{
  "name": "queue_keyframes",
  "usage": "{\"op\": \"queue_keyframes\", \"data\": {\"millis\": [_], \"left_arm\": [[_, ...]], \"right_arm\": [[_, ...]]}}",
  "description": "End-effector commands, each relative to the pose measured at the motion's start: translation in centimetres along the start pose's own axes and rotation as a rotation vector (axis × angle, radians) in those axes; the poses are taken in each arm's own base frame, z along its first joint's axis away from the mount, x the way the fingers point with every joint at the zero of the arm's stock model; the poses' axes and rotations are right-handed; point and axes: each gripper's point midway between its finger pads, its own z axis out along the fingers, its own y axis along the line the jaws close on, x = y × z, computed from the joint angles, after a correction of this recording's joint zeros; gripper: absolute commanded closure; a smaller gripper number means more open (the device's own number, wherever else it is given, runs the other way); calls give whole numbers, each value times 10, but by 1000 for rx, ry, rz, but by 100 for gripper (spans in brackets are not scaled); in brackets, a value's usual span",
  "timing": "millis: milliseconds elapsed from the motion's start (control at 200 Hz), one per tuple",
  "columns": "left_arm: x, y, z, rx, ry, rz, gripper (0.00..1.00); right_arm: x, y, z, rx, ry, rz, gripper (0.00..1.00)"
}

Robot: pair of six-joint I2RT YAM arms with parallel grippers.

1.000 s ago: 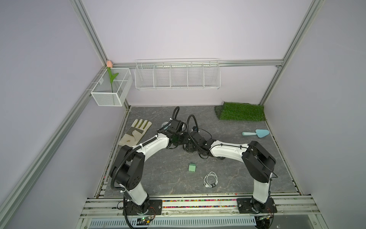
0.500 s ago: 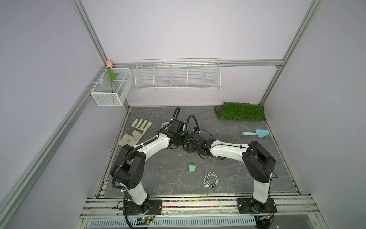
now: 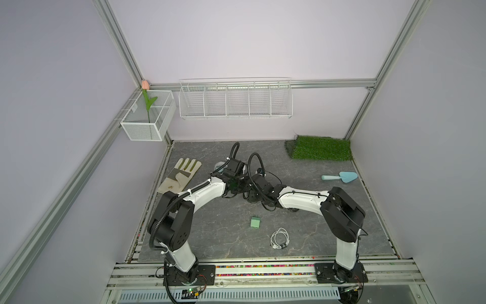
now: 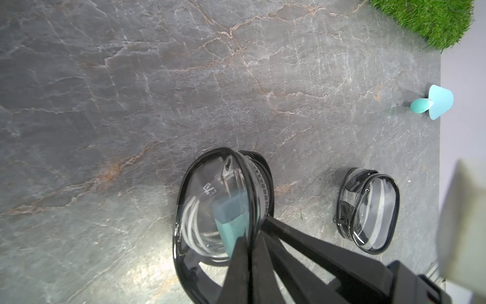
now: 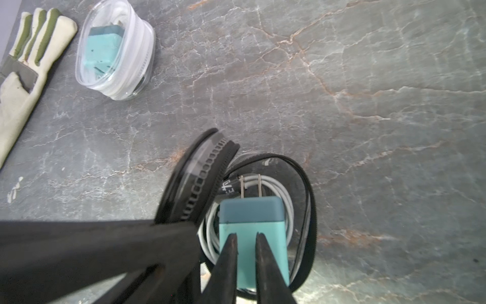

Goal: Pack away charging kits
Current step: Place the plug in the storage bag.

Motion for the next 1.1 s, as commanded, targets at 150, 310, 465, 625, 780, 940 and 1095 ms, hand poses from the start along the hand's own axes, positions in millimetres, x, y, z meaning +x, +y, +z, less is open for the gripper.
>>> {"op": "queue_keyframes", "data": {"millis": [150, 310, 465, 625, 780, 940, 1095], "left_arm": [[2, -4, 7, 17, 9, -1, 100], [1, -5, 4, 19, 3, 1, 100], [0, -6, 4, 23, 2, 1, 100], [1, -6, 6, 27, 5, 1, 100], [0, -7, 8, 32, 11, 0, 100], [-1, -8, 10, 36, 13, 3, 100], [3, -8, 16, 46, 30, 3, 100]], "right_arm": [[-8, -9, -13, 50, -48, -26, 76], [-7, -23, -26, 73, -63, -24, 68], [11, -22, -8, 48, -18, 2, 70], [14, 0, 4, -38, 12, 7, 77], [11, 17, 4, -84, 15, 4, 80], [15, 16, 12, -72, 29, 10, 80], [20, 14, 25, -57, 42, 2, 81]]}}
